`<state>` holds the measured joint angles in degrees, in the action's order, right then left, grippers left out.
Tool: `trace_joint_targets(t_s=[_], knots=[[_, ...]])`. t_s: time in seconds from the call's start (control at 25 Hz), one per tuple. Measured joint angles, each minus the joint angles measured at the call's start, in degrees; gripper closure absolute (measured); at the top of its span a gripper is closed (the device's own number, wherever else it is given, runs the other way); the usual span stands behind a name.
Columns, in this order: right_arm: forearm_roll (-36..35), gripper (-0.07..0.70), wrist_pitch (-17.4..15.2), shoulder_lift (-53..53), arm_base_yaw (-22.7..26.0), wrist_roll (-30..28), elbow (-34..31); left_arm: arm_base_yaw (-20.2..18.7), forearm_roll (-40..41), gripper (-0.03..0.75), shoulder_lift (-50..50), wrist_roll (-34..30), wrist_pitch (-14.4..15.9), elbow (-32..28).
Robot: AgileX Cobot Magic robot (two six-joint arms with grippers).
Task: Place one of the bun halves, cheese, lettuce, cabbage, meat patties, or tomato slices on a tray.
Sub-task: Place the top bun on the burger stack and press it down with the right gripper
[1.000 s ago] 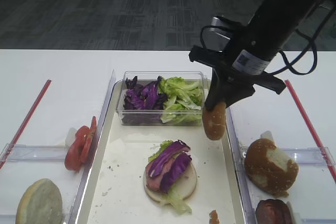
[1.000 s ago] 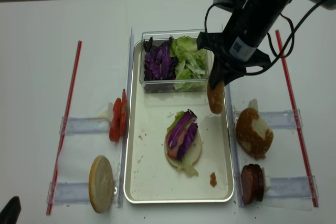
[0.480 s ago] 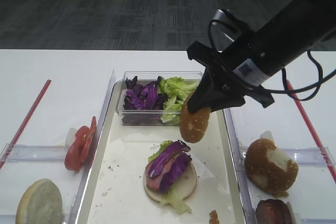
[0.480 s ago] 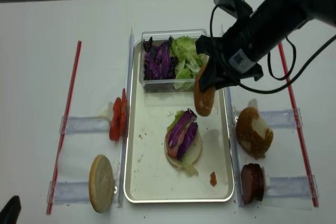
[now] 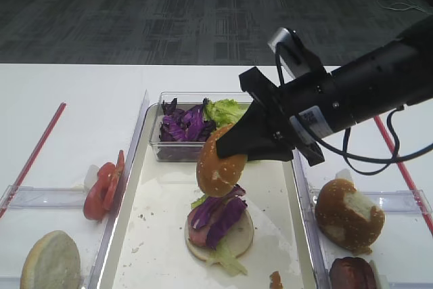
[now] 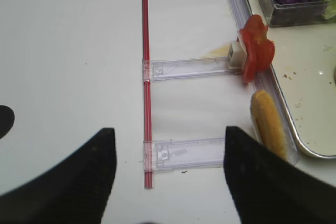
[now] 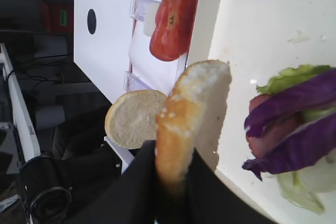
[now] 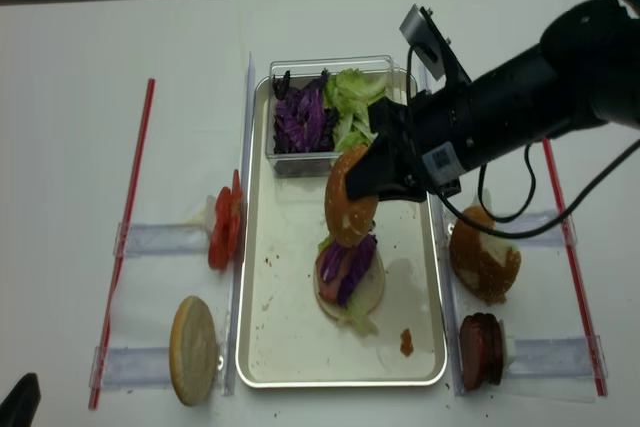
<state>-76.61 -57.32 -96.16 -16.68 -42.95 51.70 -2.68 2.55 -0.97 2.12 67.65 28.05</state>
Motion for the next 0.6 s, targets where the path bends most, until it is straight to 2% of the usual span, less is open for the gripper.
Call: trace_joint_targets(t_s=[0.32,0.6], knots=[[-10.64,0.5,-2.41,-2.08,0.0,-12.32,-5.31,0.0,0.0,0.293,0.0,0.0,0.0,0.0],[-15.8,0.51,-7.96,-6.47,0.0,-19.29,-6.22,0.0,0.0,0.293,0.0,0.0,0.0,0.0]])
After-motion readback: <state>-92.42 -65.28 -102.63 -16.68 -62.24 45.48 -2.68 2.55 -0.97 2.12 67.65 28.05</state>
